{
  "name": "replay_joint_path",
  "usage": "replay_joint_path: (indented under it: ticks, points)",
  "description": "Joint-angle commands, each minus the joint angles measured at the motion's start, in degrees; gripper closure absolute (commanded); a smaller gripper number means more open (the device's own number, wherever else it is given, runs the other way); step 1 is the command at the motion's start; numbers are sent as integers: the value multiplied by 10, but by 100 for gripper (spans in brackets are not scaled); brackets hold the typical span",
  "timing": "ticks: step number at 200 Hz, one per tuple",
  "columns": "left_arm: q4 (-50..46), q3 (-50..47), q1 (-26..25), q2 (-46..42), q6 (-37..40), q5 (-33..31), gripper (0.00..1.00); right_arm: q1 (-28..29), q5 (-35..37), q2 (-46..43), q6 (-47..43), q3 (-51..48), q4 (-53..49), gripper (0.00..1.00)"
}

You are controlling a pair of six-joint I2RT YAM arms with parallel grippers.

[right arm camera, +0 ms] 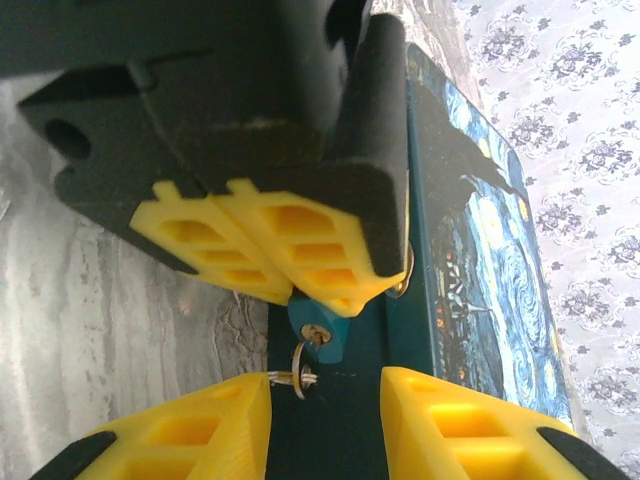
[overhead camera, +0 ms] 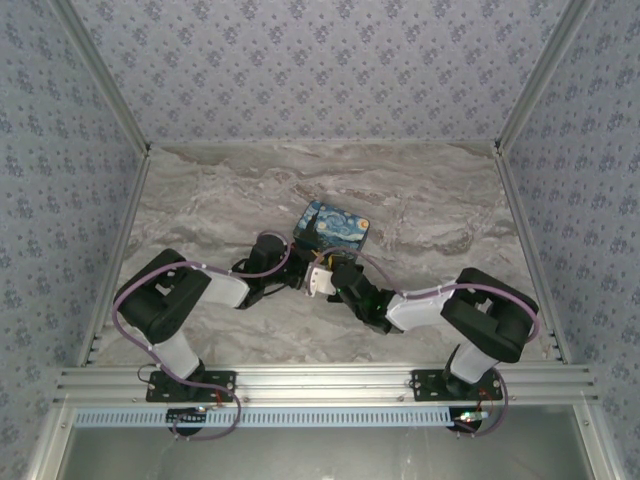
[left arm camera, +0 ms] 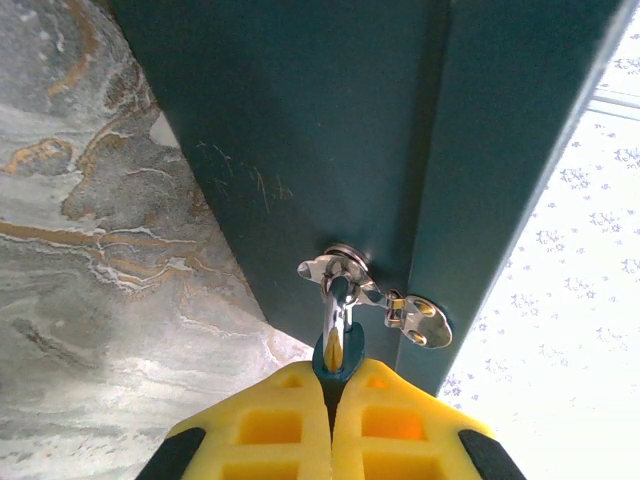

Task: Unlock the padlock with the key

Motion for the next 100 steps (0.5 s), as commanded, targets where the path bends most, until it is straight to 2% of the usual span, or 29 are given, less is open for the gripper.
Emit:
replay_joint_path:
  ticks: [1, 26, 100]
  points:
    - [8, 10, 0, -15, -5, 1, 100, -3, 7, 9, 14, 17, 19, 68]
    - [9, 12, -1, -13, -5, 1, 100, -3, 5, 14, 19, 19, 24, 71]
    - [9, 10, -2, -13, -6, 1, 100, -4, 16, 23, 29, 22, 28, 97]
